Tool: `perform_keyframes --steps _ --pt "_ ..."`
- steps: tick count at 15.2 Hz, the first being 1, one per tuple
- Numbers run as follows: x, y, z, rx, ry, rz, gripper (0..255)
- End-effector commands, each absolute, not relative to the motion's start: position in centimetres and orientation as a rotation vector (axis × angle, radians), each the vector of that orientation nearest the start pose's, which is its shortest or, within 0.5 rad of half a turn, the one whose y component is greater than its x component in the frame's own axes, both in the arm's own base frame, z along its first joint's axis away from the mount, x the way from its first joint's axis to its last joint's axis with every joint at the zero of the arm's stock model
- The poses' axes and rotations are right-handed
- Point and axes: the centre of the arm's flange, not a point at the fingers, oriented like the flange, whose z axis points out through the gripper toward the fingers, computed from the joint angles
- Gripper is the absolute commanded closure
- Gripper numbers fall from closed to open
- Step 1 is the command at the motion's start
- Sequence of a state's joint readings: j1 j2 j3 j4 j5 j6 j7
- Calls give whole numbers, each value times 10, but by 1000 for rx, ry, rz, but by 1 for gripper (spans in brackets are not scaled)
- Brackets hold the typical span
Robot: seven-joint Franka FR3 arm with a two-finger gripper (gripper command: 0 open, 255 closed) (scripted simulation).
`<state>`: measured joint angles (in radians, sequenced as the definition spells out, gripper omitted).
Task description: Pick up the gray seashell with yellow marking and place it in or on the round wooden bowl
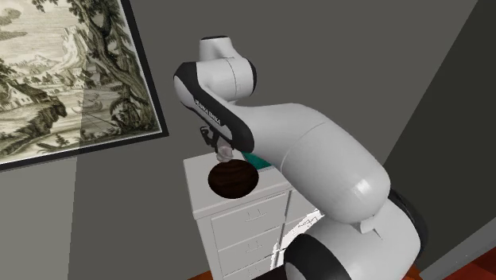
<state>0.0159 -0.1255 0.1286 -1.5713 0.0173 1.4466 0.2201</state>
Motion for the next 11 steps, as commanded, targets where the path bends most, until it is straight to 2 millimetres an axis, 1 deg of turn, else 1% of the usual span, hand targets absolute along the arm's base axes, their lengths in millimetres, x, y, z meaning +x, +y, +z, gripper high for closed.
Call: perform_keyframes --steps 1,2,11 --pt "470 70 678 -3138 117 1 255" --pt "458 65 679 -3138 117 1 255" --pt "458 65 632 -3138 117 1 255"
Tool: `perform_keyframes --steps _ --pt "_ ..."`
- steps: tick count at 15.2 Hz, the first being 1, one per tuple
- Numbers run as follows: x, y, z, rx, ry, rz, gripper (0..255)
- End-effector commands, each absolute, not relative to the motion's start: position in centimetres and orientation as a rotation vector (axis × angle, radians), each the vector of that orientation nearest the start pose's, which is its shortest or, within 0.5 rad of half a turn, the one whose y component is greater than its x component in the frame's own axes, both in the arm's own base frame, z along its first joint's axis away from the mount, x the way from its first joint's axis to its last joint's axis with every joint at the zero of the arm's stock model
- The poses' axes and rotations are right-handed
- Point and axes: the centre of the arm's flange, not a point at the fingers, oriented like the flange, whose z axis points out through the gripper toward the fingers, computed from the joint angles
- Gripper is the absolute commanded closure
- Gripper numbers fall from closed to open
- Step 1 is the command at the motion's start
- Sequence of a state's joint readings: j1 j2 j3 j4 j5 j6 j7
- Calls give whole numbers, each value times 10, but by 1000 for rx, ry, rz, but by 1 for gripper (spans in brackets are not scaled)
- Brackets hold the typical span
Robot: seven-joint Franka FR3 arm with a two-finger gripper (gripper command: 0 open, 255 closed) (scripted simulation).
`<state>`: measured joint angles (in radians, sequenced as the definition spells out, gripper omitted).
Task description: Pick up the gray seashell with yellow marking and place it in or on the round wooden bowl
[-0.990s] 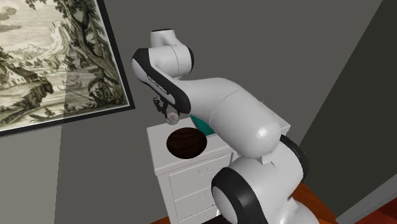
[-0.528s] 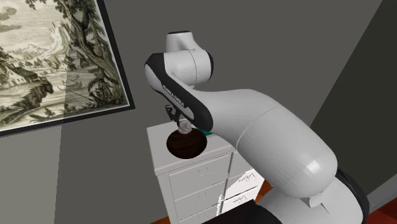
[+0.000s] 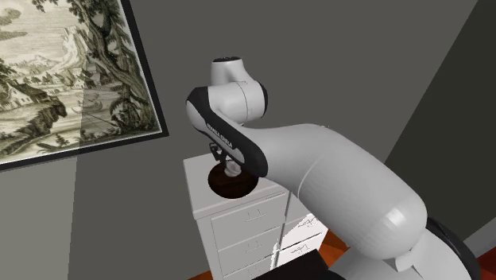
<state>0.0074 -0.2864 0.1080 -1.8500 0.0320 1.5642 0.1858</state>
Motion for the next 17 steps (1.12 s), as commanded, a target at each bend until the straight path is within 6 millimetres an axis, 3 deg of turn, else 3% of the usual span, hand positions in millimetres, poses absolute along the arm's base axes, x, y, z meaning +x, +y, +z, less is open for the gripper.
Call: perform_keyframes --steps 1,6,14,15,17 --pt "458 65 626 -3138 117 1 255" --pt "458 65 599 -3138 117 1 255" --pt "458 65 599 -3138 117 1 255" --pt "458 65 599 -3138 117 1 0" --pt "458 65 599 -3138 117 1 0"
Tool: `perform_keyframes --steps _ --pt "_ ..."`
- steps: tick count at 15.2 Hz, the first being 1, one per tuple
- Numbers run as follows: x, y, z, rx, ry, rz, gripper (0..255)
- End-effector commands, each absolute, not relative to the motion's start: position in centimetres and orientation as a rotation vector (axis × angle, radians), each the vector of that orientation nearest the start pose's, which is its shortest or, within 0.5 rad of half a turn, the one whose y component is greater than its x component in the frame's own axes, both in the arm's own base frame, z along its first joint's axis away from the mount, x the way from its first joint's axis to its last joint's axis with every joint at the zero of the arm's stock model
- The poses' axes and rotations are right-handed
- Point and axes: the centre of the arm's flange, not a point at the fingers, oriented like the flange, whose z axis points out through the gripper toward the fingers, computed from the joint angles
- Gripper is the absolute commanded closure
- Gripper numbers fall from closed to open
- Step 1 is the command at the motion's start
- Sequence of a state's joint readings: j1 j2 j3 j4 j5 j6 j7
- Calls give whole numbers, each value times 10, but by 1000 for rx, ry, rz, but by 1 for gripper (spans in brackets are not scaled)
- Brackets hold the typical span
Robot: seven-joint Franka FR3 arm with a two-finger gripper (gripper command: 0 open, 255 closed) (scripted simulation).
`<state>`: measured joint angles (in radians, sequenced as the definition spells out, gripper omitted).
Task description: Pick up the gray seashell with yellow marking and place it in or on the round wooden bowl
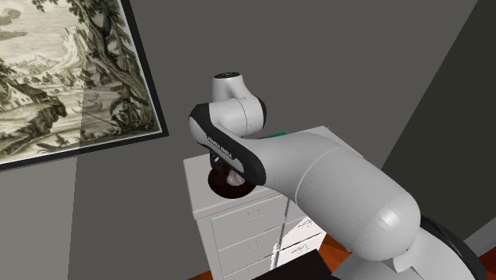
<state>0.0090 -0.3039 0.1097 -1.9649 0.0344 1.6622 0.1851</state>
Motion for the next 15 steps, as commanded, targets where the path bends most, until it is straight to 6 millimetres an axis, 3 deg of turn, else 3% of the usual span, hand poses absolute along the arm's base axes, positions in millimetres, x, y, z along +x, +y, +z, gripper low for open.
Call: perform_keyframes --steps 1,3,7,15 --pt "458 65 599 -3138 117 1 0" --pt "458 65 599 -3138 117 1 0" --pt "458 64 649 -3138 117 1 0" --pt "458 64 649 -3138 117 1 0"
